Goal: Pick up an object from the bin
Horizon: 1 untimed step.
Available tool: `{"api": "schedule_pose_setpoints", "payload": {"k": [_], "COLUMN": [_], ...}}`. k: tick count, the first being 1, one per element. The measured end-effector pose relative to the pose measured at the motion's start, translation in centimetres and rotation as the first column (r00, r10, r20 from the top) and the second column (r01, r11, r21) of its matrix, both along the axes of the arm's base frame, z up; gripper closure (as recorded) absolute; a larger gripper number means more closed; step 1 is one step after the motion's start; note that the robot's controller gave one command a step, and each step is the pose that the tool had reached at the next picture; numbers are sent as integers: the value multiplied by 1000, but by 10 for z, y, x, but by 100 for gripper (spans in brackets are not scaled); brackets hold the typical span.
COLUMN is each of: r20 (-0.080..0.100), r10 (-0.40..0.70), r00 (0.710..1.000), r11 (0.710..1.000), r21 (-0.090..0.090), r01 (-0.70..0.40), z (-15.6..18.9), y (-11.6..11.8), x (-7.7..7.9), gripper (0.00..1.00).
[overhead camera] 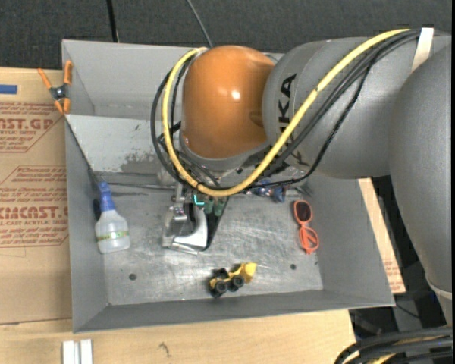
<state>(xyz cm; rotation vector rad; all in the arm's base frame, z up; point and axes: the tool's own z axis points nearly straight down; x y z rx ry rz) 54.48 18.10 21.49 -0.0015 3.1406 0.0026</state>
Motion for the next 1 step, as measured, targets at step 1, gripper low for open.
{"api": "schedule_pose_setpoints", "payload": {"k": [1], "r20": [4], "r10": [66], "r00": [998], "r11": [998], "r21": [2], "r01": [-66], "z": [-13], "y": [-24], "x": [-10], "gripper": [0]}}
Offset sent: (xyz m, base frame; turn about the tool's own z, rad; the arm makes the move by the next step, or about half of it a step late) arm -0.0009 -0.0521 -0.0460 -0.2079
